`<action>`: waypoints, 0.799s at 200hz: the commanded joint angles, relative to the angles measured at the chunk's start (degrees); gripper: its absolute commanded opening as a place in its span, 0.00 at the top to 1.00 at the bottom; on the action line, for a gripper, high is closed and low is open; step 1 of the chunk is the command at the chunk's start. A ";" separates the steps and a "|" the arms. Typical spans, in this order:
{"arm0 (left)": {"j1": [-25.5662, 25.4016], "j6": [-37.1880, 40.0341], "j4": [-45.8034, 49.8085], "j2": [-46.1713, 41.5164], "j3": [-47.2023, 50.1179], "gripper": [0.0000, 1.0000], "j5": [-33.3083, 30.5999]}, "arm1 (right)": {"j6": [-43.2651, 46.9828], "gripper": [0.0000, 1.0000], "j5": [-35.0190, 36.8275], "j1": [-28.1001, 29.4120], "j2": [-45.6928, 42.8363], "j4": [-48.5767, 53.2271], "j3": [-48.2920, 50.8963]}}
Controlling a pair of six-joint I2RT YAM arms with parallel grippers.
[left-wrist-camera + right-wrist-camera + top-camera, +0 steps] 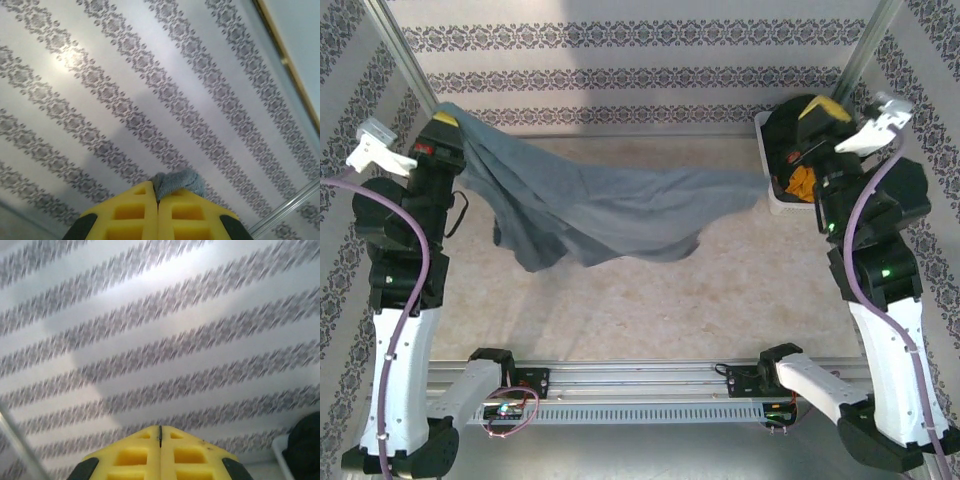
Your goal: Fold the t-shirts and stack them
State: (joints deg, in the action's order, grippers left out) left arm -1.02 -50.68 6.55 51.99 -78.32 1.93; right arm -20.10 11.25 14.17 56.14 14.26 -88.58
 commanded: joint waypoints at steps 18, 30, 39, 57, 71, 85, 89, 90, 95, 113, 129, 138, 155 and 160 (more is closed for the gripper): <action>0.47 -3.91 -6.05 12.12 -3.71 1.00 1.21 | -6.13 1.00 -4.19 -6.40 15.00 -2.50 -4.06; 0.44 -3.55 -7.78 17.25 -3.77 1.00 2.73 | -8.30 1.00 -7.10 -7.22 20.10 -3.69 -4.65; 0.41 -3.14 -9.41 21.20 -3.79 1.00 4.84 | -9.05 1.00 -9.65 -7.11 23.66 -4.24 -4.76; -0.15 -2.23 -11.35 26.98 -2.54 1.00 7.98 | -7.08 1.00 -13.50 -3.72 28.25 -2.64 -4.40; -0.56 -2.17 -11.78 28.18 0.29 1.00 9.08 | -6.07 0.94 -16.90 0.57 28.89 -1.94 -0.31; -0.91 -1.36 -11.43 27.21 3.05 1.00 8.98 | -5.64 0.73 -21.36 5.74 28.33 -3.09 6.60; -1.00 -1.03 -10.93 26.95 3.44 1.00 9.06 | -5.68 0.68 -22.44 7.33 28.35 -3.26 8.48; -0.96 -0.93 -10.80 26.90 3.53 1.00 9.06 | -5.71 0.67 -22.77 7.78 28.38 -3.36 8.93; -1.05 -0.51 -10.29 26.57 3.90 1.00 9.27 | -5.82 0.61 -23.98 9.90 28.56 -3.86 11.17; -0.99 1.10 -7.89 25.58 4.17 1.00 9.12 | -5.27 0.41 -25.63 18.83 30.60 -5.46 17.07; -1.00 2.11 -5.40 25.20 3.56 1.00 8.33 | -4.64 0.32 -28.23 26.56 35.68 -5.65 17.82; -1.00 2.28 -3.91 25.09 3.21 1.00 7.64 | -5.58 0.28 -30.78 29.87 39.53 -5.25 16.36; -1.01 2.19 -1.98 24.70 3.39 1.00 6.41 | -8.61 0.22 -34.34 35.11 46.31 -5.40 12.64; -1.00 2.38 -1.60 24.52 3.52 1.00 5.92 | -9.68 0.21 -34.77 36.36 47.99 -5.52 11.55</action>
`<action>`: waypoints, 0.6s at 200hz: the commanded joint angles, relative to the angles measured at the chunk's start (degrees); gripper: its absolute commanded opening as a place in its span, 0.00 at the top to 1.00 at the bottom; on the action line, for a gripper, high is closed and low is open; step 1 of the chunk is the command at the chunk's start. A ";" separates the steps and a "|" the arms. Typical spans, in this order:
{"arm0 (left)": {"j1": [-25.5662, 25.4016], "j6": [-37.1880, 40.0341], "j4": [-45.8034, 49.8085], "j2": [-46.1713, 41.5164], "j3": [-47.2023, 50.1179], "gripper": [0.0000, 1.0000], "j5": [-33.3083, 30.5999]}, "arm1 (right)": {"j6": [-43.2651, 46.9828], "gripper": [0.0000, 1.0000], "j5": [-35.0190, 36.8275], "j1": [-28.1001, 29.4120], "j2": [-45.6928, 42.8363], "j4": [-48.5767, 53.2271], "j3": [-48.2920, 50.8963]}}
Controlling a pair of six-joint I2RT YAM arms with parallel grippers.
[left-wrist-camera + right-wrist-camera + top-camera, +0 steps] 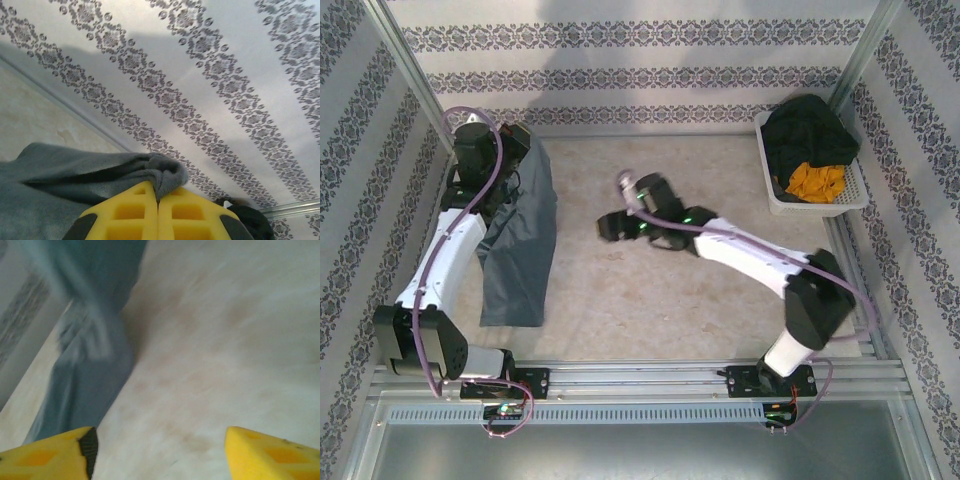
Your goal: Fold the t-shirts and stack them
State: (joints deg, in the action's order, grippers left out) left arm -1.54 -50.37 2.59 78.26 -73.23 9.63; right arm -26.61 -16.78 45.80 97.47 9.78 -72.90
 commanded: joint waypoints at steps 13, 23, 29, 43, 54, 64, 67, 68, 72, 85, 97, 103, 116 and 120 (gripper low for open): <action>-0.47 2.90 3.20 -2.14 -1.67 1.00 -2.40 | -6.53 0.20 -8.58 7.24 11.08 -1.72 -6.83; -0.48 3.59 4.49 -2.15 -2.44 1.00 -2.89 | -7.63 0.20 -8.93 9.05 14.28 -0.79 -9.69; -0.49 4.10 5.05 -2.23 -2.76 1.00 -3.18 | -7.36 0.20 -7.60 10.47 15.78 0.72 -11.58; -0.39 4.63 5.56 -2.24 -3.06 1.00 -3.63 | -6.24 0.19 -3.49 13.69 18.79 3.77 -15.25; -0.39 4.73 5.97 -2.23 -3.14 1.00 -3.82 | -6.12 0.14 -1.45 15.54 21.14 4.66 -17.29; -0.39 4.88 6.33 -2.38 -3.07 1.00 -4.12 | -5.95 0.13 -0.23 17.22 23.34 5.55 -19.60; -0.39 4.92 6.35 -2.42 -2.95 1.00 -4.22 | -5.79 0.13 0.37 17.66 23.99 6.10 -20.35; -0.44 4.93 6.36 -2.46 -2.92 1.00 -4.24 | -5.72 0.13 0.53 17.83 24.25 6.25 -20.61; -0.40 4.92 6.31 -2.52 -2.64 1.00 -4.40 | -5.40 0.13 1.22 18.51 25.19 6.91 -21.58; -0.39 4.93 6.14 -2.98 -1.65 1.00 -5.27 | -4.27 0.13 3.69 20.46 28.31 9.89 -25.52; -0.39 5.27 5.94 -3.46 -0.89 1.00 -5.76 | -2.83 0.14 5.53 22.07 30.95 12.55 -28.97; -0.39 5.46 6.04 -3.58 -0.67 1.00 -6.05 | -1.99 0.14 6.72 22.92 32.22 13.91 -30.77; -0.38 5.53 5.95 -3.65 -0.10 1.00 -6.45 | -0.69 0.16 9.47 24.44 35.13 17.87 -34.78; -0.32 5.50 5.87 -3.76 0.05 1.00 -6.50 | -0.52 0.17 10.18 24.70 36.15 19.26 -36.13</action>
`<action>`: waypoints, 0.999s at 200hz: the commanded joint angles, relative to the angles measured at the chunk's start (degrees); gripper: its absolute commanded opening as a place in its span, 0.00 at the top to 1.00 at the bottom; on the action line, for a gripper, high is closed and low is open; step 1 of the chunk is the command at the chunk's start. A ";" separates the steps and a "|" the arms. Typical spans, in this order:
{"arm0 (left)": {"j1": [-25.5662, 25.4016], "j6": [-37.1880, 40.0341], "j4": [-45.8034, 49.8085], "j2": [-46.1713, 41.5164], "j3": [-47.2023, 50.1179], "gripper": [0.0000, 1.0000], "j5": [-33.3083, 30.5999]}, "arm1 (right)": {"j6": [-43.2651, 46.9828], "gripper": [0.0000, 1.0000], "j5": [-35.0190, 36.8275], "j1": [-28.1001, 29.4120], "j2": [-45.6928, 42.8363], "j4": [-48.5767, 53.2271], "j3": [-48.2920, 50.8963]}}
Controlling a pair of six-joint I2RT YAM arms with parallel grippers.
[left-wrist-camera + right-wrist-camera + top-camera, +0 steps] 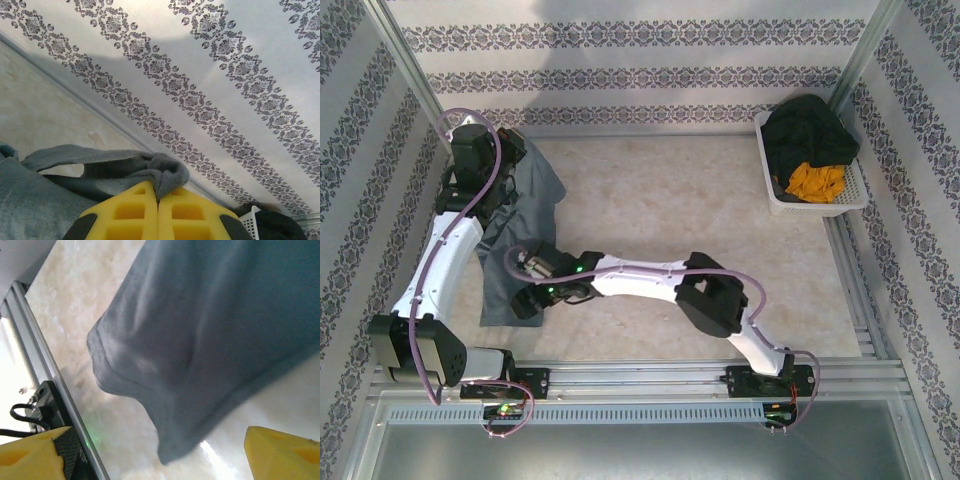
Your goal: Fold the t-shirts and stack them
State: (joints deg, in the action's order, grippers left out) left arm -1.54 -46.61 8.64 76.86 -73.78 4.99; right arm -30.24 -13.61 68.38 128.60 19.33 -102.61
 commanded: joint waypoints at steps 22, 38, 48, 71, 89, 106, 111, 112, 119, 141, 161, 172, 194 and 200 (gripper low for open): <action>-0.31 1.67 -0.65 -2.19 0.60 1.00 -1.61 | 3.95 0.22 11.32 3.42 10.35 16.12 -12.60; -0.31 1.29 -1.09 -2.16 0.57 1.00 -1.46 | 4.43 0.29 13.46 3.91 13.29 19.03 -16.15; -0.35 1.06 -1.30 -2.14 0.57 1.00 -1.29 | 5.03 0.37 15.28 4.12 15.30 21.64 -19.32; -0.35 0.84 -1.33 -2.15 0.52 1.00 -1.39 | 6.11 0.64 18.91 3.79 18.27 26.43 -24.26; -0.30 0.77 -1.23 -2.55 0.65 1.00 -1.56 | 6.51 0.91 20.96 2.56 16.00 26.21 -21.28; -0.31 0.65 -0.84 -2.75 0.65 1.00 -1.53 | 5.99 1.00 20.56 -0.35 8.27 20.51 -10.87; -0.32 0.49 -0.66 -2.85 0.65 1.00 -1.48 | 5.59 1.00 20.55 -1.41 4.99 17.60 -6.55; -0.31 0.52 -0.56 -2.85 0.65 1.00 -1.48 | 5.52 1.00 20.51 -1.63 4.29 17.02 -5.63; -0.30 0.47 -0.12 -2.81 0.50 1.00 -1.43 | 4.95 1.00 20.30 -3.44 -0.43 13.19 0.53; -0.30 -0.01 1.63 -2.84 0.13 1.00 -0.79 | 4.53 1.00 18.79 -9.96 -15.11 6.24 13.91; -0.30 -1.08 1.77 -2.95 0.04 1.00 0.91 | 5.57 1.00 17.07 -16.55 -25.87 4.93 19.54; -0.30 -1.93 0.98 -2.81 -0.29 1.00 3.31 | 6.25 1.00 16.44 -20.26 -30.57 5.35 20.33; -0.30 -4.25 -2.13 -2.57 -0.99 1.00 8.90 | 8.03 1.00 16.42 -27.28 -37.90 6.62 19.02; -0.37 -4.97 -3.17 -2.85 -1.03 1.00 9.88 | 8.30 1.00 16.23 -29.18 -39.65 6.24 18.82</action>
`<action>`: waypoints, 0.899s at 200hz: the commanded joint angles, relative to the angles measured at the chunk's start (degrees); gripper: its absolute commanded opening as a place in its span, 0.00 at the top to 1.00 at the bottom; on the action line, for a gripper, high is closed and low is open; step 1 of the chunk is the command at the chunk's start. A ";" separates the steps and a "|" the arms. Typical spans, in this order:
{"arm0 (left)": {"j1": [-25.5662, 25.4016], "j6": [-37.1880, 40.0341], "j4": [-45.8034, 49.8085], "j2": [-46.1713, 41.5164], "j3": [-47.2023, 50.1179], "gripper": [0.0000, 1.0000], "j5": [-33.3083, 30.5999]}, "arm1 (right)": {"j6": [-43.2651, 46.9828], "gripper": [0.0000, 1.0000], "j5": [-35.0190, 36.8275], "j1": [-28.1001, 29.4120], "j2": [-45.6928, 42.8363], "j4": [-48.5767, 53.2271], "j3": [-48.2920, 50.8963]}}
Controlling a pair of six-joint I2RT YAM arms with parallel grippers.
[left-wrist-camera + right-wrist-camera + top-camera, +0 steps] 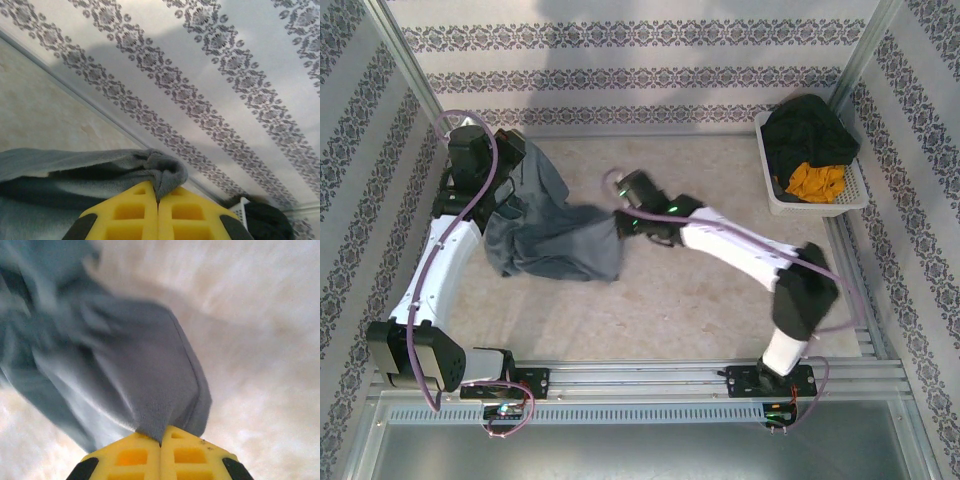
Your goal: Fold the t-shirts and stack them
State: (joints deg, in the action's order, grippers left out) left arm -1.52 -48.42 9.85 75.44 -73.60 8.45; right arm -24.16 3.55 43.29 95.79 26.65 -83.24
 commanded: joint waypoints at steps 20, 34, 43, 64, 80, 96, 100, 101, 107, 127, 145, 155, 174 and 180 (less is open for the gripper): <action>-0.50 -4.07 -7.27 -3.73 -1.41 1.00 7.18 | 3.88 1.00 -2.56 -9.85 -12.30 -3.34 -1.20; -0.72 -3.42 -7.90 -5.95 -1.95 1.00 6.87 | 6.15 1.00 -3.45 -12.89 -16.14 -5.38 -1.40; -0.68 -2.86 -8.56 -7.74 -2.00 1.00 6.91 | 7.71 1.00 -3.88 -14.25 -18.90 -7.27 -0.79; -1.07 -2.37 -12.31 -13.89 0.65 1.00 5.64 | 10.96 1.00 -4.28 -16.44 -27.30 -14.95 3.94; -1.20 -3.14 -15.50 -19.13 3.21 1.00 4.38 | 11.72 1.00 -3.47 -17.42 -34.35 -19.67 7.79; -1.20 -3.77 -18.30 -22.49 3.64 1.00 4.07 | 10.83 1.00 -0.95 -18.46 -39.87 -21.53 9.24; -1.14 -3.95 -18.72 -22.98 3.37 1.00 4.18 | 10.43 1.00 -0.38 -18.82 -40.79 -21.64 9.20; -1.13 -4.00 -18.77 -23.02 3.29 1.00 4.15 | 10.27 1.00 -0.25 -18.97 -41.00 -21.69 9.18; -1.25 -4.05 -19.06 -22.93 2.54 1.00 4.26 | 9.45 1.00 0.30 -19.83 -41.96 -21.73 8.66; -1.53 -4.38 -19.20 -20.32 -1.44 1.00 4.30 | 5.54 1.00 0.21 -24.00 -42.00 -23.19 5.99; -1.81 -4.40 -20.40 -15.32 -5.04 1.00 3.11 | 2.19 1.00 -1.89 -28.81 -37.45 -25.02 2.09; -1.97 -4.56 -19.40 -11.65 -7.38 1.00 1.59 | 0.87 1.00 -3.54 -31.32 -32.80 -24.74 -1.49; -2.00 -4.06 -17.05 -2.32 -11.67 1.00 -0.37 | -0.68 1.00 -4.65 -34.26 -22.05 -23.85 -7.72; -2.01 -4.07 -15.68 1.00 -12.95 1.00 -1.33 | -1.59 1.00 -5.27 -35.04 -18.00 -23.24 -10.09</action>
State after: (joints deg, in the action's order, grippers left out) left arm -3.05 -52.16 -7.14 65.80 -82.96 11.07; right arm -21.28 0.80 11.03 64.75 3.60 -88.16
